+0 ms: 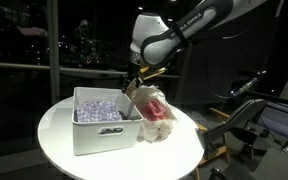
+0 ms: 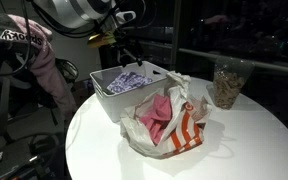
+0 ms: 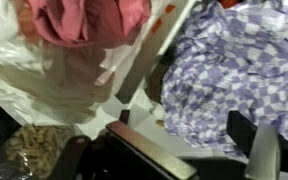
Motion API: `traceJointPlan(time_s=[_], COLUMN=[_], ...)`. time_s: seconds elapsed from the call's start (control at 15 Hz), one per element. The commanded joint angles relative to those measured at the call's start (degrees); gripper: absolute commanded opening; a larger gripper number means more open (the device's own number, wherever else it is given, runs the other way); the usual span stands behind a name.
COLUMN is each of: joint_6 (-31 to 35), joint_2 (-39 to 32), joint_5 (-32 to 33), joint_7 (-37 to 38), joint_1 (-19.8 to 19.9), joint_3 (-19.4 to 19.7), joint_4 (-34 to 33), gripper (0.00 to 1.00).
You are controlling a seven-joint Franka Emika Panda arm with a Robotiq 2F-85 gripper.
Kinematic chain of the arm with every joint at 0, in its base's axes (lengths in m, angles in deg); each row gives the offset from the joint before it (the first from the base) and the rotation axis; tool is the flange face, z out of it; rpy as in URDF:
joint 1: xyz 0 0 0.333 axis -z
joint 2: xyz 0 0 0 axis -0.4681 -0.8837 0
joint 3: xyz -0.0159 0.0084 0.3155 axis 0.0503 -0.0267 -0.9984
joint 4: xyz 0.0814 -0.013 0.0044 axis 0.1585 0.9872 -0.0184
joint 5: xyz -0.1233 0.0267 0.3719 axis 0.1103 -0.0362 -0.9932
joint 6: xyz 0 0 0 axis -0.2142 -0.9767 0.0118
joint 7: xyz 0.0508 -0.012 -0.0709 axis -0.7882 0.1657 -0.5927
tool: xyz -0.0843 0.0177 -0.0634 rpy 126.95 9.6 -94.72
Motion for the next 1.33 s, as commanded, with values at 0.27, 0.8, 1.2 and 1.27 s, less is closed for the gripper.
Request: traceJointPlan(time_s=[0.27,0.8,1.2,1.27], joint_6=[1.7,-1.2,-2.0,-2.2], joint_2=[-12.9,-25.3,-31.0,-31.3], joint_5=[-12.7,-19.1,-16.9,-17.0], joint_7=[-14.8,-26.4,-29.3,-30.1], joint_1=[-3.3,-2.6,-3.3,-3.0], joint_3=[-4.4,-4.9,-3.0,-3.2], joint_4=[-13.3,-23.4,-26.9,-27.0], gripper=[1.0,1.0,1.0,1.0])
